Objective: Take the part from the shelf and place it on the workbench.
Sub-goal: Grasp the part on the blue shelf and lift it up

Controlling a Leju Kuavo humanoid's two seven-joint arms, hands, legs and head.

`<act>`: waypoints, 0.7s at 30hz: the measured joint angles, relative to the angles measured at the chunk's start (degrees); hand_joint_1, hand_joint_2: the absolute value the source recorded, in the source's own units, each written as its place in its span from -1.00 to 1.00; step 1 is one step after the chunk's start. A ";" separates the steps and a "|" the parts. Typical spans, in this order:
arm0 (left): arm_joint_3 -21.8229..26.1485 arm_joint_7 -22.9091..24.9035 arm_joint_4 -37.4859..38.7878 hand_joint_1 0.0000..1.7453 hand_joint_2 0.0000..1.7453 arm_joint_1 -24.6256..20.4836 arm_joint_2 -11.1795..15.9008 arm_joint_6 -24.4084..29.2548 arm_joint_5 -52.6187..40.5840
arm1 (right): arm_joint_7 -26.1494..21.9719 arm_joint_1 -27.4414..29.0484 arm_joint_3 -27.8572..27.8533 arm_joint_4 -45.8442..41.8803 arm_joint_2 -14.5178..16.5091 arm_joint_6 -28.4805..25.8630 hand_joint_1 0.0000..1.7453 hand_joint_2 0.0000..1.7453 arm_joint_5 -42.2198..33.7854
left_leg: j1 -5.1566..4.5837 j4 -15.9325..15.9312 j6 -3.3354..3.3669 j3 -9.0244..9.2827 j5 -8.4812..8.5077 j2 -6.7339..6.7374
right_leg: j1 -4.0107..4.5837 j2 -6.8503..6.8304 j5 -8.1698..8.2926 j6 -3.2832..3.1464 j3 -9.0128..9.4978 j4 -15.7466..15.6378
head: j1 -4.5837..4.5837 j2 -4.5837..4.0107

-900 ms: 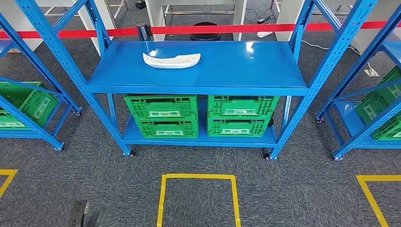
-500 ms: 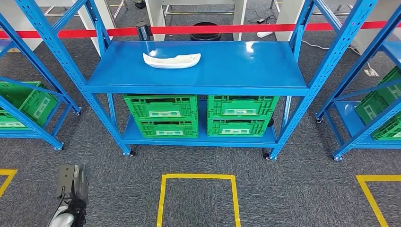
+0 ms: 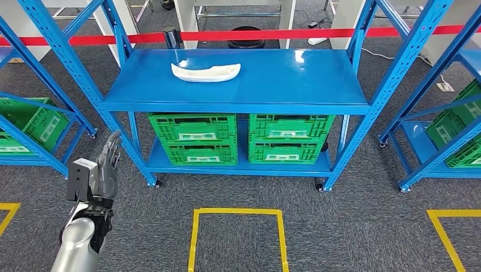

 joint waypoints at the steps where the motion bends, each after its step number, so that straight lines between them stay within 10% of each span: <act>1: -1.41 -0.19 -1.67 -1.00 -1.00 -0.08 0.04 0.14 0.28 | 0.04 -0.10 -0.54 0.13 0.10 0.00 -1.00 -1.00 0.62 | -0.03 0.07 0.03 -0.02 -0.02 0.00 | -0.04 0.00 0.03 0.05 0.00 -0.02 | 0.00 0.00; 11: -14.67 -2.01 -18.32 -1.00 -1.00 -0.82 0.08 2.27 2.32 | 0.38 -1.34 -5.11 0.93 0.83 0.00 -1.00 -1.00 6.86 | 0.27 -0.44 1.57 0.04 0.35 0.18 | -0.09 -0.06 -0.35 1.31 -0.51 0.88 | 0.09 0.00; 16: -20.38 -3.27 -24.34 -1.00 -1.00 -1.07 0.03 3.52 2.96 | 0.61 -1.76 -6.95 1.17 0.84 0.13 -1.00 -1.00 10.15 | 0.70 -0.96 1.99 0.61 0.00 0.62 | -0.67 -0.16 -5.40 2.31 -9.36 16.01 | 0.54 0.00; 21: -23.32 -3.98 -27.23 -1.00 -1.00 -1.28 -0.22 3.83 3.16 | 0.62 -1.83 -7.88 1.44 0.92 0.11 -1.00 -1.00 11.46 | 1.21 -0.47 0.17 2.39 -2.37 0.62 | -1.30 -0.31 2.70 2.84 -4.14 2.76 | 0.88 0.00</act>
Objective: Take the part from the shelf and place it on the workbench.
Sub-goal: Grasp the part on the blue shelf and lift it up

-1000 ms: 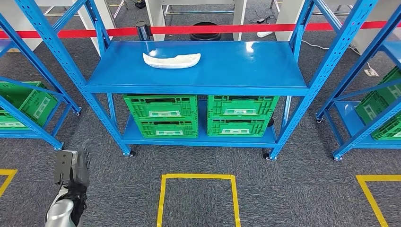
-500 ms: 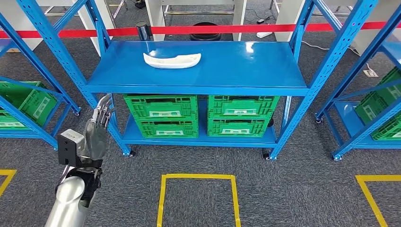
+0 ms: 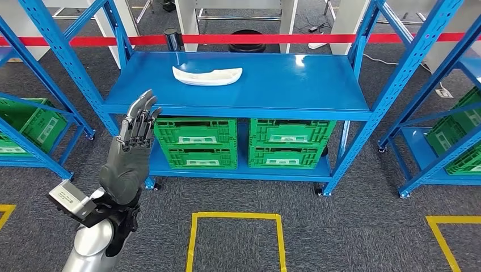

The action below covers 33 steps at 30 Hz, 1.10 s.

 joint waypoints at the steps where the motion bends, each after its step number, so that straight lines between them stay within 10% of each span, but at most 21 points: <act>1: -0.38 -0.05 -0.32 -1.00 -1.00 -0.11 -0.07 0.00 -0.02 | 0.02 -0.06 -0.19 0.13 0.05 0.00 -1.00 -1.00 0.02 | -0.12 0.00 -0.43 0.05 -0.42 0.00 | 0.08 -0.01 -0.41 -0.47 0.57 -1.14 | 0.03 0.00; 6: -1.44 -0.17 -1.54 -1.00 -1.00 -0.54 -0.45 -0.03 -0.45 | 0.03 -0.15 -0.52 0.26 0.08 -0.02 -1.00 -1.00 0.07 | 0.07 2.66 -2.05 -0.25 -2.45 0.11 | 0.26 0.06 -2.72 -3.30 2.41 -1.69 | -0.70 0.00; 9: -1.80 -0.19 -1.69 -1.00 -1.00 -0.44 -0.53 -0.07 -0.78 | 0.02 -0.12 -0.73 0.27 0.09 -0.02 -1.00 -1.00 0.09 | -0.01 15.22 -2.22 -8.30 -5.71 0.18 | 0.40 0.06 -4.20 -4.03 4.28 -1.98 | -1.09 0.00; 12: -1.90 -0.16 -1.73 -1.00 -1.00 -0.16 -0.58 -0.07 -1.40 | 0.01 0.04 -0.91 0.27 0.07 -0.02 -1.00 -1.00 0.25 | -0.26 16.76 -1.50 -13.24 -0.71 0.17 | 0.71 0.32 -6.21 -4.04 7.02 -2.05 | -1.26 0.00; 15: -1.96 -0.08 -1.94 -1.00 -1.00 0.14 -0.68 -0.07 -1.93 | 0.01 0.02 -0.93 0.44 0.22 -0.16 -1.00 -1.00 0.43 | -1.19 7.28 0.17 -11.81 7.57 0.20 | 0.95 0.47 -8.27 -3.43 9.58 -2.34 | -1.28 0.00; 20: -2.08 0.07 -2.86 -1.00 -1.00 0.32 -1.08 -0.07 -2.33 | 0.01 -0.25 -0.96 0.60 0.27 -0.56 -1.00 -1.00 0.45 | -1.37 2.36 1.48 -8.82 6.20 0.03 | 0.83 0.11 -8.16 -1.64 9.93 -1.19 | -1.39 0.00; 25: -2.30 0.18 -3.20 -1.00 -1.00 0.42 -1.37 -0.07 -2.64 | 0.01 -0.44 -0.96 0.60 0.20 -0.52 -1.00 -1.00 0.54 | -1.07 0.97 2.00 -5.57 4.55 -0.03 | 0.73 0.08 -11.98 -0.66 -0.65 12.37 | -0.98 0.00; 27: -2.32 0.18 -3.20 -1.00 -1.00 0.49 -1.38 -0.07 -2.69 | 0.01 -0.25 -0.96 0.60 0.12 -0.52 -1.00 -1.00 0.55 | -1.02 0.98 1.86 -3.98 3.38 -0.16 | 0.70 0.08 -10.55 -0.52 -2.65 11.06 | -0.89 0.00; 31: -2.34 0.24 -3.20 -1.00 -1.00 0.57 -1.41 -0.07 -2.70 | 0.01 -0.08 -0.96 0.69 -0.02 -0.54 -1.00 -1.00 0.56 | -1.12 1.09 0.90 -1.43 0.98 -0.22 | 0.95 -0.17 -0.14 -1.48 -1.02 -0.49 | -0.67 0.00; 33: -2.36 0.30 -3.30 -1.00 -1.00 0.68 -1.41 -0.06 -2.75 | -0.02 -0.12 -0.96 0.75 -0.02 -0.54 -1.00 -1.00 0.61 | -1.28 1.37 0.07 -1.01 0.53 -0.27 | 1.15 -0.19 0.03 -2.67 -0.79 -1.17 | -0.66 0.00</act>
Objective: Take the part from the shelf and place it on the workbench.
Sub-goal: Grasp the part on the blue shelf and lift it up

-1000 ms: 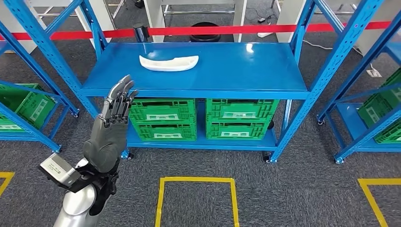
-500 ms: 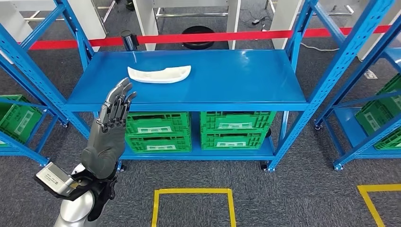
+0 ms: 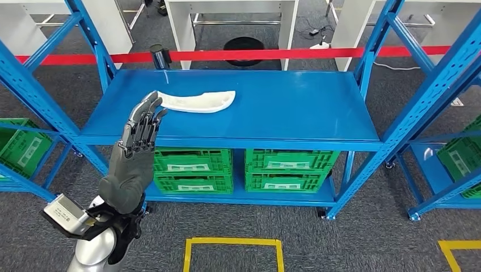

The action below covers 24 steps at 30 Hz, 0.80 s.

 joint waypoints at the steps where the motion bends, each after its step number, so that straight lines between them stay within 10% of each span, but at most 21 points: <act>1: 0.00 0.01 -0.13 -1.00 -1.00 0.04 0.01 0.01 -0.04 | -0.05 0.00 0.00 0.00 0.00 0.00 -1.00 -1.00 0.06 | 0.02 0.33 -0.34 0.04 -0.06 0.03 | -0.05 0.07 0.12 -0.50 0.33 -0.04 | -0.04 0.00; 3: 0.00 -0.05 -0.48 -1.00 -1.00 0.09 0.03 0.05 -0.19 | -0.26 0.00 -0.01 0.00 -0.03 -0.04 -1.00 -1.00 0.26 | 0.13 3.07 -0.86 -0.94 -0.48 0.15 | -0.18 0.11 -0.29 -1.31 1.23 -0.36 | -0.19 0.00; 8: 0.00 -0.12 -0.85 -1.00 -1.00 0.79 0.34 0.20 -0.38 | -0.78 -0.10 -0.02 0.00 -0.07 -0.09 -1.00 -1.00 0.69 | 0.32 16.45 -1.58 -10.52 -5.26 0.32 | -0.18 0.17 -1.78 -1.89 2.85 -0.53 | -0.60 0.00; 13: 0.00 -0.25 -1.55 -1.00 -1.00 1.14 0.67 0.45 -0.57 | -0.90 -0.13 -0.02 0.02 -0.07 -0.08 -1.00 -1.00 1.00 | 0.11 2.44 -0.74 -7.06 3.89 0.59 | -0.10 0.19 -3.33 -1.05 4.94 -0.50 | -0.80 0.00; 18: 0.02 -0.45 -2.61 -1.00 -1.00 1.67 0.75 0.56 -0.92 | -1.96 -0.38 -0.02 0.02 -0.08 -0.13 -1.00 -1.00 1.20 | 0.24 0.99 0.99 -5.93 4.40 0.59 | 0.05 0.12 -4.93 0.72 4.97 0.79 | -0.86 0.00; 22: 0.02 -0.45 -2.94 -1.00 -1.00 1.83 0.67 0.48 -1.22 | -3.86 -0.37 -0.01 0.05 -0.04 0.00 -1.00 -1.00 0.80 | 0.25 0.74 1.87 -5.29 3.86 0.66 | -0.04 0.15 -9.93 1.28 -2.35 13.56 | -0.44 0.00; 24: 0.02 -0.44 -2.84 -1.00 -1.00 1.85 0.60 0.16 -1.34 | -4.04 -0.26 -0.01 0.08 -0.03 0.00 -1.00 -1.00 0.77 | 0.17 0.80 1.91 -4.77 3.36 0.46 | -0.03 0.16 -8.41 1.23 -4.15 14.81 | -0.38 0.00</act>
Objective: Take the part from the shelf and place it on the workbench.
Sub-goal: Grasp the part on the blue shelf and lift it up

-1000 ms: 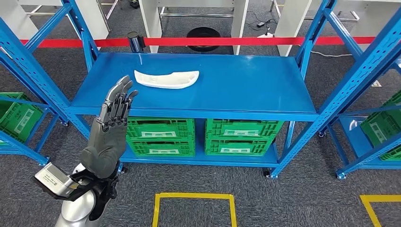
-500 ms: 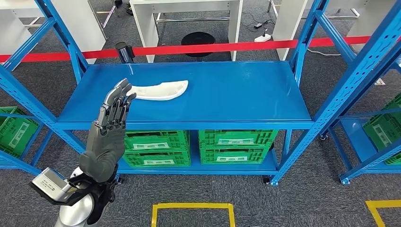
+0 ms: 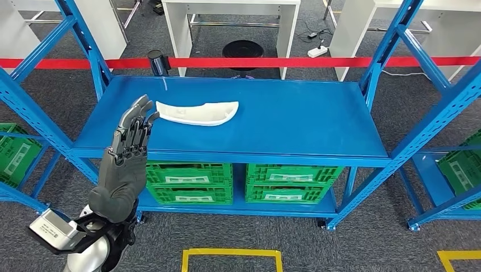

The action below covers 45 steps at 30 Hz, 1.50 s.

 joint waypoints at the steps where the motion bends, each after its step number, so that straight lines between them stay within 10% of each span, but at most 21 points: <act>1: 0.00 0.01 0.05 -1.00 -1.00 -0.02 -0.07 -0.16 -0.04 | 0.07 0.02 0.01 0.01 -0.01 -0.01 -1.00 -1.00 0.15 | -0.01 0.02 -0.12 0.44 -0.31 -0.27 | 0.00 0.10 2.33 -0.13 0.84 -2.75 | 0.03 0.00; 4: 0.00 0.09 0.15 -1.00 -1.00 -0.27 -0.32 -0.49 -0.07 | 0.06 0.18 0.01 0.01 -0.03 -0.01 -1.00 -1.00 0.58 | -0.12 0.03 -0.79 1.33 -1.30 -1.07 | 0.04 1.65 7.52 -0.69 5.32 -13.48 | 0.10 0.00; 9: 0.00 0.27 0.10 -1.00 -1.00 -0.51 -0.47 -0.80 -0.07 | 0.37 0.21 0.01 0.01 -0.03 -0.01 -1.00 -1.00 0.43 | -0.13 0.48 -2.26 1.37 -2.23 -1.53 | -0.17 1.30 7.00 -1.94 6.98 -15.91 | 0.00 0.00; 13: 0.05 0.25 0.07 -1.00 -1.00 -0.20 -0.35 -0.80 -0.06 | 1.90 0.19 0.01 0.01 -0.03 -0.18 -1.00 -1.00 0.14 | 0.24 13.58 -3.37 -5.69 -7.46 -0.43 | -0.42 0.55 6.26 -2.80 8.32 -16.35 | -0.36 0.00; 15: 0.08 0.22 0.09 -1.00 -1.00 0.18 -0.19 -0.79 -0.04 | 2.07 0.21 0.00 0.01 -0.04 -0.17 -1.00 -1.00 0.14 | 0.47 15.97 -3.66 -8.03 -6.44 -0.30 | -0.46 0.46 5.71 -2.67 8.99 -16.35 | -0.39 0.00; 19: 0.10 0.04 0.08 -1.00 -1.00 0.38 -0.11 -0.79 -0.05 | 1.78 0.16 -0.01 0.01 -0.02 -0.14 -1.00 -1.00 0.13 | 0.62 2.68 -3.41 -3.12 1.64 0.14 | -0.47 0.49 4.40 -1.70 10.59 -16.28 | -0.52 0.00; 25: 0.11 0.63 -0.35 -1.00 -1.00 0.50 -0.22 -1.33 -0.88 | 2.05 -0.15 -0.01 0.02 0.02 -0.14 -1.00 -1.00 -0.27 | 0.44 -0.20 -0.94 -1.75 1.91 -0.09 | -0.59 0.26 2.64 0.39 10.16 -14.42 | -0.29 0.00; 29: 0.11 1.32 -0.73 -1.00 -1.00 0.84 -0.37 -1.53 -1.44 | 2.48 0.00 -0.01 0.05 0.23 0.01 -1.00 -1.00 -0.24 | 0.22 -0.32 -0.08 -1.33 1.41 -0.01 | -0.54 0.19 -2.39 0.63 2.08 -0.66 | 0.07 0.00; 31: 0.11 1.58 -0.87 -1.00 -1.00 1.06 -0.35 -1.56 -1.65 | 2.54 0.15 -0.01 0.07 0.30 0.01 -1.00 -1.00 -0.12 | 0.05 -0.31 -0.07 -0.84 1.01 -0.19 | -0.40 0.19 0.09 0.28 1.32 -1.40 | 0.12 0.00; 34: 0.11 1.73 -1.24 -1.00 -1.00 1.30 -0.25 -1.49 -1.79 | 2.76 0.15 -0.01 0.07 0.30 0.01 -1.00 -1.00 0.22 | -0.16 -0.26 -0.51 0.12 0.23 -0.37 | 0.12 0.15 6.31 -0.82 5.85 -12.64 | 0.23 0.00; 39: 0.11 1.67 -2.03 -1.00 -1.00 2.29 0.26 -0.98 -2.20 | 2.78 0.16 -0.01 0.07 0.36 0.00 -1.00 -1.00 0.34 | -0.26 -0.29 -2.04 0.65 -0.74 -0.33 | 0.31 0.05 6.73 -1.98 7.74 -16.40 | 0.20 0.00; 45: 0.13 1.02 -1.94 -1.00 -1.00 3.01 1.09 -0.82 -2.28 | 2.09 0.18 -0.01 0.07 0.36 -0.18 -1.00 -1.00 -0.22 | 0.36 15.82 -3.59 -8.31 -6.46 -0.14 | -0.13 -0.07 5.79 -2.88 9.43 -16.96 | -0.44 0.00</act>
